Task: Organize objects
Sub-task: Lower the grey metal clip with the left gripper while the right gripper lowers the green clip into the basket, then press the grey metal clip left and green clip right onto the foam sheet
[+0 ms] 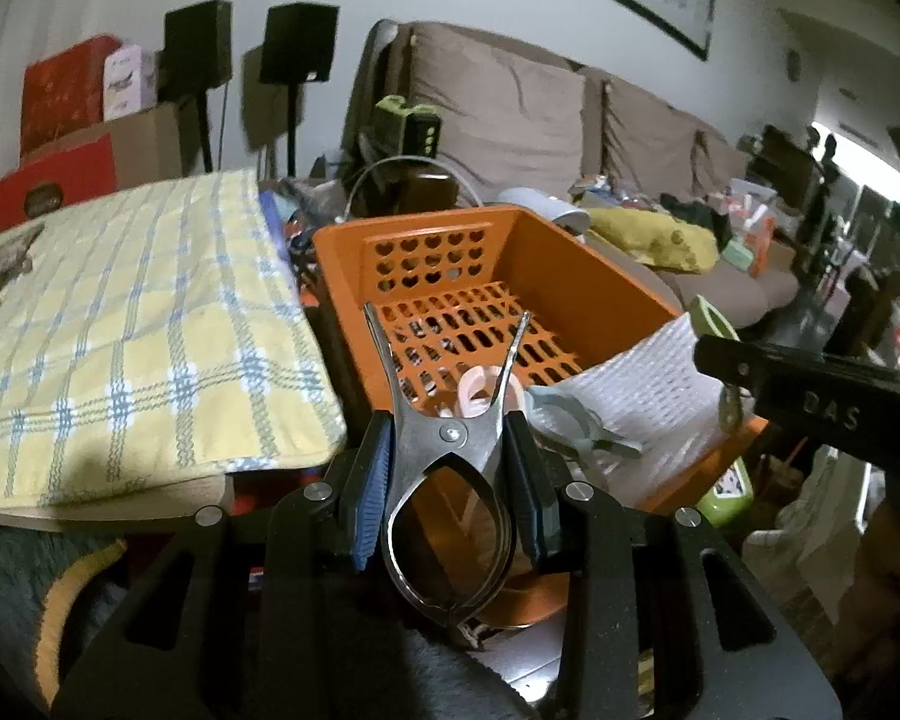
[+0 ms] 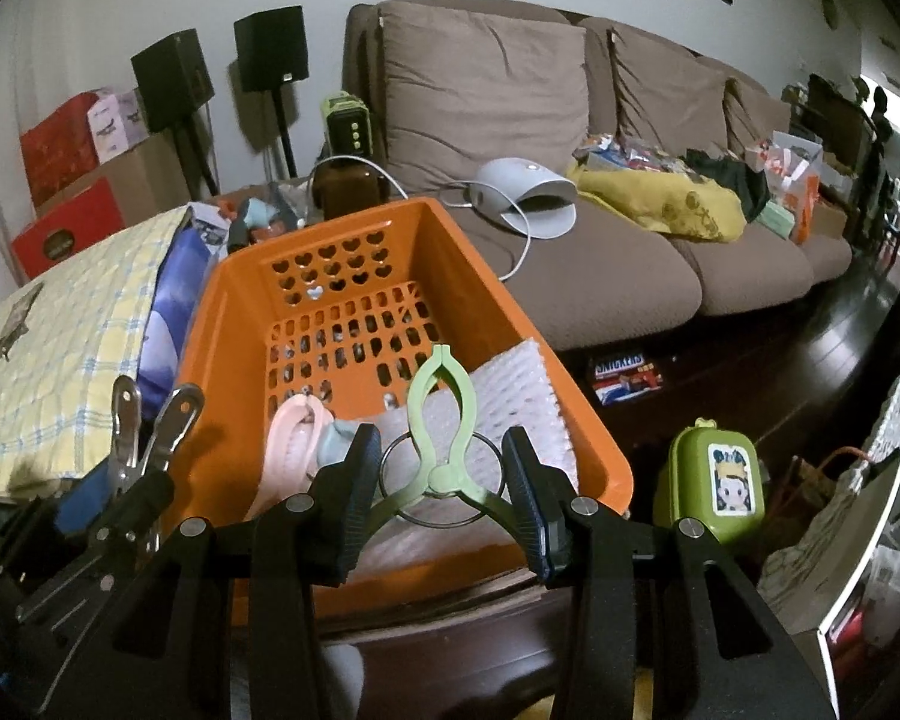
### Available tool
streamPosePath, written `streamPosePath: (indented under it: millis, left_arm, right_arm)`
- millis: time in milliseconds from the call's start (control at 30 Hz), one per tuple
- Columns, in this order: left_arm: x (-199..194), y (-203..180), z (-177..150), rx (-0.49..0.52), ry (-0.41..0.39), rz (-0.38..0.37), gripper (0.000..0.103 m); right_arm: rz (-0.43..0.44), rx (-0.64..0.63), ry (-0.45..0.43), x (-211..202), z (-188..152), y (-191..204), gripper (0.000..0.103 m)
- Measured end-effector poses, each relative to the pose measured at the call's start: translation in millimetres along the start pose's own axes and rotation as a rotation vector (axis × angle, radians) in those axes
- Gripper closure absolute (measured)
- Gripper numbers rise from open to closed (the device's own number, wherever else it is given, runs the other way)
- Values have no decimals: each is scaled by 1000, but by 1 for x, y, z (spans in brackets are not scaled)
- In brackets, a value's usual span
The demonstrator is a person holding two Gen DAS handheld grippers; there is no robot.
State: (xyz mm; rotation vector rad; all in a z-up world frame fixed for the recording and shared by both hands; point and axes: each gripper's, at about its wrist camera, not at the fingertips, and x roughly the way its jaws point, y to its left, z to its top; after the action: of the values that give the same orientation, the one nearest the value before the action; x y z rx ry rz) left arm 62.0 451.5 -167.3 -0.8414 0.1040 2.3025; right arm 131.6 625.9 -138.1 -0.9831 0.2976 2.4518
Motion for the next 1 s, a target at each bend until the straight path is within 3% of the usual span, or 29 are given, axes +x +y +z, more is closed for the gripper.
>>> streamPosePath:
  millis: [367,533,633,833,1000]
  left_arm:
    - [10,-9,9,28,-18,-44,69]
    - [2,-23,9,95,-68,-87,69]
    - [2,-28,11,120,-87,-82,69]
    - [13,-15,18,41,-71,-30,69]
    - [11,-27,17,101,-112,-52,69]
  right_arm:
    - [6,25,5,0,-1,-7,61]
    - [-3,10,13,1,-1,-5,60]
    - [-13,1,13,2,-1,-5,60]
    - [-5,6,24,3,-2,-4,61]
    - [0,-7,33,6,-3,-3,60]
